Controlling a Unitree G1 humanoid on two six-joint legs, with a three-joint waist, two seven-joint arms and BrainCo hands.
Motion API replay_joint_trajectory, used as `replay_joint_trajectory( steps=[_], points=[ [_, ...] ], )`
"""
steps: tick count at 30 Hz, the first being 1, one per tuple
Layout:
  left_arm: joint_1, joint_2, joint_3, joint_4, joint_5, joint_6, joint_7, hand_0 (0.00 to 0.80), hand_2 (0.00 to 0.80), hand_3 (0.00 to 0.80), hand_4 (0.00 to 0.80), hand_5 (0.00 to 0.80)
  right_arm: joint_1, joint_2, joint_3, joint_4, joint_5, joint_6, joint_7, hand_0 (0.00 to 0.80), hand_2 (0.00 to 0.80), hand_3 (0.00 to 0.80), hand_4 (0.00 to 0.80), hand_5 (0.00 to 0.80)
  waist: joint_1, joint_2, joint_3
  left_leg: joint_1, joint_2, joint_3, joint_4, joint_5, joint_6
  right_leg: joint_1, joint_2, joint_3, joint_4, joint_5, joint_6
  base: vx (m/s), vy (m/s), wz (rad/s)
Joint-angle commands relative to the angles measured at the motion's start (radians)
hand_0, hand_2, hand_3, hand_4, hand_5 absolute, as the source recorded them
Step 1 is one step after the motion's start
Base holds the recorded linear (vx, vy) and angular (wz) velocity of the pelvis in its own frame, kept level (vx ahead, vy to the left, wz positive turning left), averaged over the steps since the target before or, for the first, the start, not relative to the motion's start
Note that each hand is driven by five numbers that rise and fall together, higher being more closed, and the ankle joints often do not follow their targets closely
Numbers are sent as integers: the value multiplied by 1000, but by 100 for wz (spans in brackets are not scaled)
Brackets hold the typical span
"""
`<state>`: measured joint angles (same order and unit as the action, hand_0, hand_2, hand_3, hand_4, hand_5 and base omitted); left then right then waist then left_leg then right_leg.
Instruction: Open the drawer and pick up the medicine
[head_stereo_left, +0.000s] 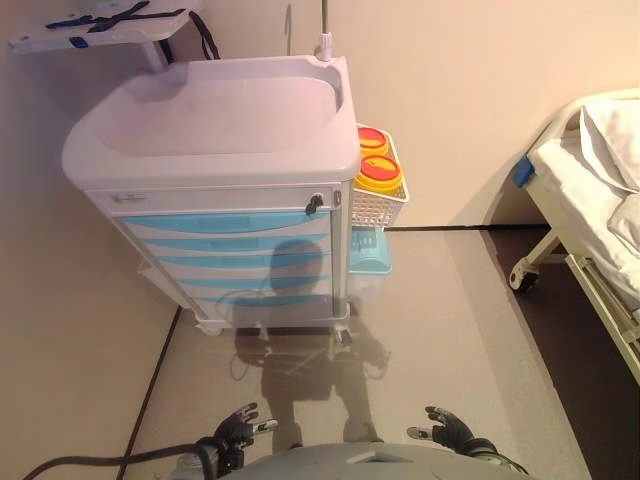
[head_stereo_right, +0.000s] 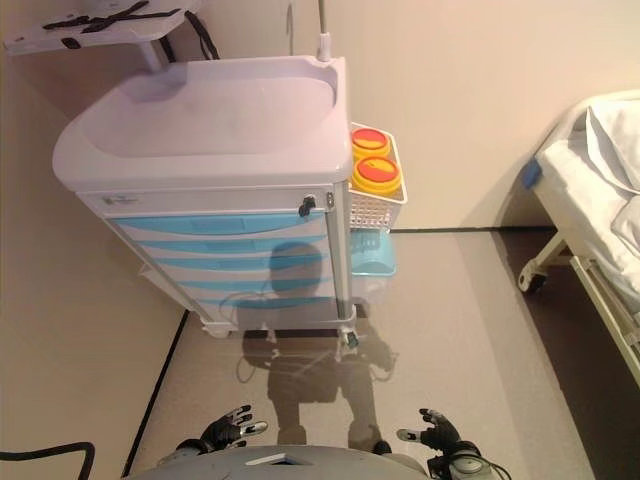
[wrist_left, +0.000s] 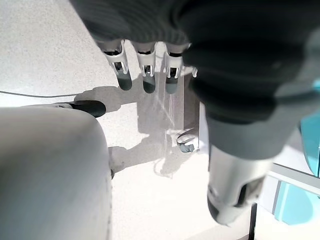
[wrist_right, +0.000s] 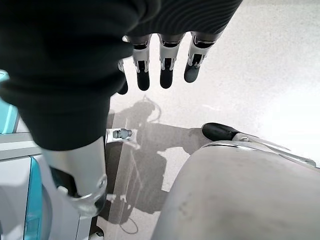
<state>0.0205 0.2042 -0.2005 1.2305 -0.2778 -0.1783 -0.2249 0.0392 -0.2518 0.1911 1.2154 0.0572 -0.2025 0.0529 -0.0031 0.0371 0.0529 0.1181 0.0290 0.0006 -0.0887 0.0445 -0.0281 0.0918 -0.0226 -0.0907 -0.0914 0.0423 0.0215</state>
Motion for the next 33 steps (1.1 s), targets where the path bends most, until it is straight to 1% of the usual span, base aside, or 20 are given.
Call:
replay_joint_trajectory(
  steps=[1,4,14,24,29,33],
  points=[
    [-40,2,19,47,-2,-29,-35,0,0,0,0,0,-44,29,11,35,19,-35,2,0,0,0,0,0,11,-61,-2,1,-78,53,54,-120,42,7,-7,3,46,-55,32,0,0,0],
    [-36,3,17,52,-13,-24,-42,0,0,0,0,0,-44,29,13,37,17,-38,5,0,0,0,0,0,12,-62,-2,2,-78,53,52,-121,42,7,-6,1,46,-57,34,0,0,0],
    [-40,0,24,56,-4,-14,6,0,0,0,0,0,-44,34,14,44,14,-40,-1,0,0,0,0,0,16,-61,1,2,-83,44,51,-120,46,7,-8,-3,50,-59,33,0,0,0],
    [-39,3,30,62,-4,-13,15,0,0,0,0,0,-44,33,15,45,15,-45,-1,0,0,0,0,0,18,-59,2,2,-89,39,51,-121,50,7,-12,-7,53,-59,34,0,0,0],
    [-37,1,37,63,-33,-15,12,0,0,0,0,0,-44,32,13,44,16,-47,-2,0,0,0,0,0,16,-59,6,-1,-90,38,54,-121,51,4,-12,-3,57,-59,34,6,5,0],
    [-34,2,48,59,-73,-28,-1,0,0,0,0,0,-41,26,12,39,18,-51,2,0,0,0,0,0,8,-59,21,-13,-89,41,74,-128,56,-17,-16,13,86,-65,34,43,44,-1]
  ],
)
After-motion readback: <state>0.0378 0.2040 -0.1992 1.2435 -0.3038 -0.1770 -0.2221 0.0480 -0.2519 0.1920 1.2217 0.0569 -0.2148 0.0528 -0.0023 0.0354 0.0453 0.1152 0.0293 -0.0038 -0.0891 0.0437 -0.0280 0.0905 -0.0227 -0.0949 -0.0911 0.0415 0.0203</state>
